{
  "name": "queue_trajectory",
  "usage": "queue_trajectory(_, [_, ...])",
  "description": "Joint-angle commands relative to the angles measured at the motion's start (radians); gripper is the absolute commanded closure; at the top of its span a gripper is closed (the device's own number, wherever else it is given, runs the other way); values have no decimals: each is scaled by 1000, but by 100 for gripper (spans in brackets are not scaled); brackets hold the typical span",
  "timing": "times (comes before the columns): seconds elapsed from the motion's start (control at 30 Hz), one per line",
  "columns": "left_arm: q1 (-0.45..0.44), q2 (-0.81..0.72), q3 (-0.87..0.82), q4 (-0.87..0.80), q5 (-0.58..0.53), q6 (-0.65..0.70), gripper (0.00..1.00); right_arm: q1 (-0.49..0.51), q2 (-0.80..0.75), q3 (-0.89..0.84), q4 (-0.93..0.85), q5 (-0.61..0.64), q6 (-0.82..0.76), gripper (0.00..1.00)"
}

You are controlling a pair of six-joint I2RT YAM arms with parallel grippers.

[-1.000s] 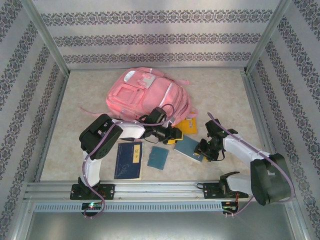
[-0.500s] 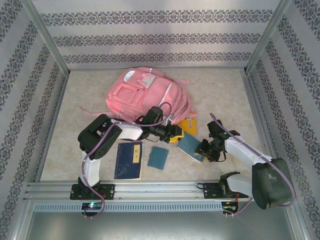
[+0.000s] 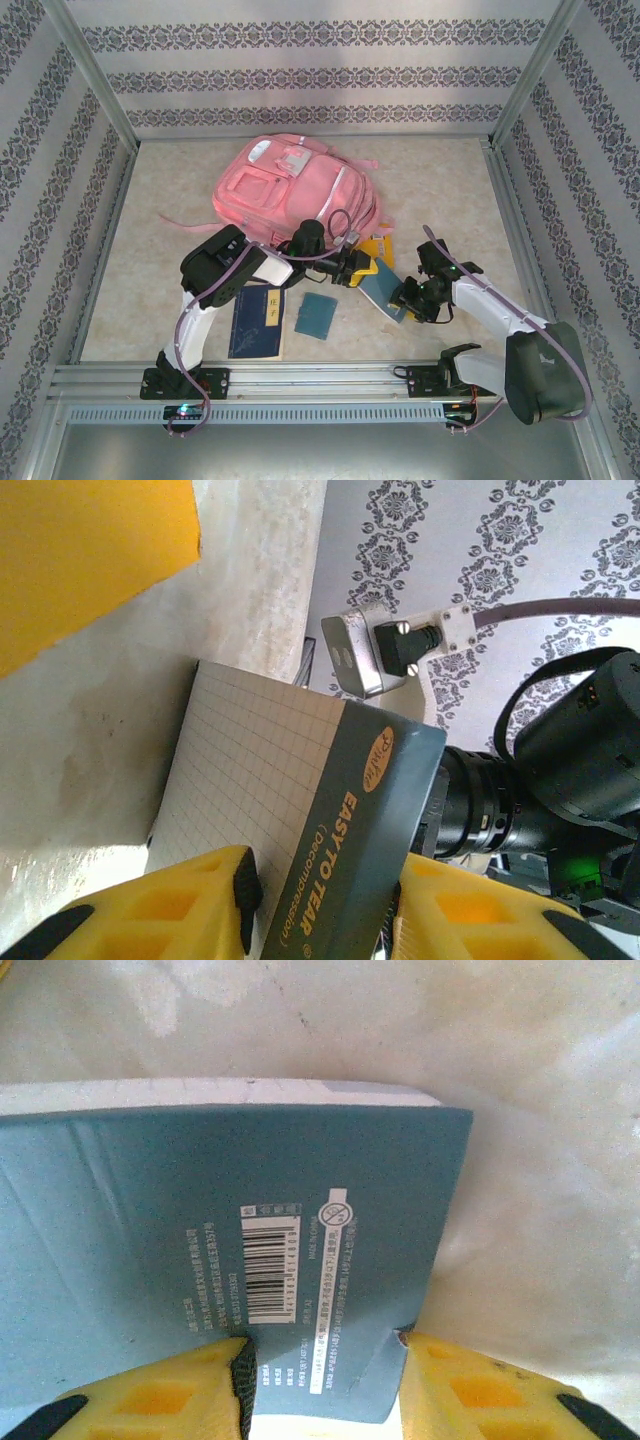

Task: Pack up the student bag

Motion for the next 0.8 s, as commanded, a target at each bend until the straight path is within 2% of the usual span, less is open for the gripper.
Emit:
queue_trajectory(0.0, [-51,-33,48,-46,114,54,61,1,18,-30,74,-9,-16,59])
queue_trajectory(0.1, [-42,-88,63,-312,87,250,64,-2,20,-28,73,-6,-23,59])
queue_trajectory(0.2, [-46,-148,130,-694,44,535,62,-2,19,-26,74,-6,-25,58])
queue_trajectory(0.27, [-54,-163,184,-882,5,694,70,-3,21,-25,77,-6,-25,58])
queue_trajectory(0.37, [-65,-159,217,-906,-14,721,90,-6,12,-12,70,-3,-25,57])
queue_trajectory(0.47, [-72,-189,247,-981,-59,771,100,-5,-28,22,26,28,-25,49])
queue_trajectory(0.63, [-73,-326,321,-1281,-200,989,100,-1,-125,126,-140,125,7,32])
queue_trajectory(0.77, [-77,-489,317,-1388,-392,1105,100,13,-209,266,-279,194,36,28])
